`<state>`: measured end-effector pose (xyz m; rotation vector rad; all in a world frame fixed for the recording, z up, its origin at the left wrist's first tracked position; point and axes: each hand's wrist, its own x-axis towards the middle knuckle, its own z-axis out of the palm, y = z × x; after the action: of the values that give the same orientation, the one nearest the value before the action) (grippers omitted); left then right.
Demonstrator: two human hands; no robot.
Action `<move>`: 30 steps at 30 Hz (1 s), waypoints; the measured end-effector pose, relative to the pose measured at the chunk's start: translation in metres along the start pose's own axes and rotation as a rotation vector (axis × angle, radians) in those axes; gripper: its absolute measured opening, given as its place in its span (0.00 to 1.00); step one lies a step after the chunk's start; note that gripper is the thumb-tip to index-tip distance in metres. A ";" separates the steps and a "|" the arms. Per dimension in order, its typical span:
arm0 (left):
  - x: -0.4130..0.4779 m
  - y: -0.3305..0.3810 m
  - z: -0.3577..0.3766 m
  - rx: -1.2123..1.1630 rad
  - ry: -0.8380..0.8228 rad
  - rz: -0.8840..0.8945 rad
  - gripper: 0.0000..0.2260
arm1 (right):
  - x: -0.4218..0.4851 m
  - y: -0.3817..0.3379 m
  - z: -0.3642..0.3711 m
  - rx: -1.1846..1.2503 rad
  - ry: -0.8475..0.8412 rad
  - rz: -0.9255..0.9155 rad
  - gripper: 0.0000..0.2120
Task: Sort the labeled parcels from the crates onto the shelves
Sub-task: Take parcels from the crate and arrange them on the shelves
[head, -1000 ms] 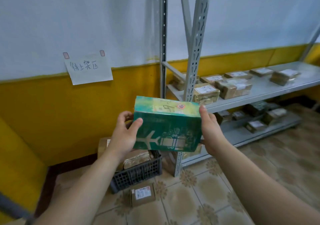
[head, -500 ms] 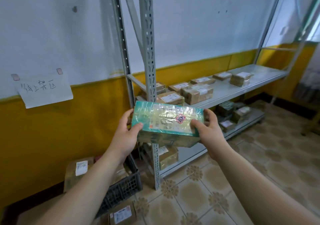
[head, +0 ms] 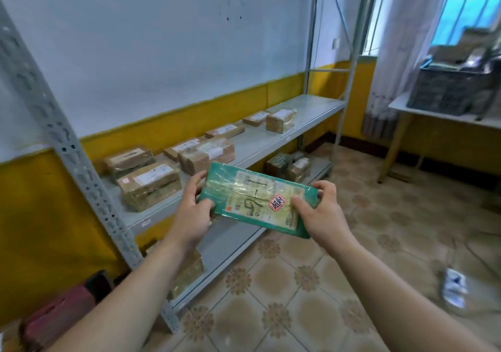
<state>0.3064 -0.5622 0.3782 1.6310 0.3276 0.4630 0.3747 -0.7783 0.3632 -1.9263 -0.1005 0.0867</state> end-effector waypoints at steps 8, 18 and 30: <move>0.096 -0.026 0.109 0.104 -0.142 0.012 0.17 | 0.101 0.034 -0.059 0.034 0.161 0.061 0.29; 0.283 -0.071 0.230 0.233 -0.432 -0.046 0.28 | 0.269 0.046 -0.104 0.092 0.128 0.227 0.43; 0.377 -0.072 0.385 0.192 -0.559 -0.115 0.16 | 0.424 0.087 -0.196 0.115 0.446 0.126 0.25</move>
<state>0.8255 -0.7126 0.3186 1.8404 0.0428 -0.1238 0.8195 -0.9436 0.3457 -1.7923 0.3180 -0.2487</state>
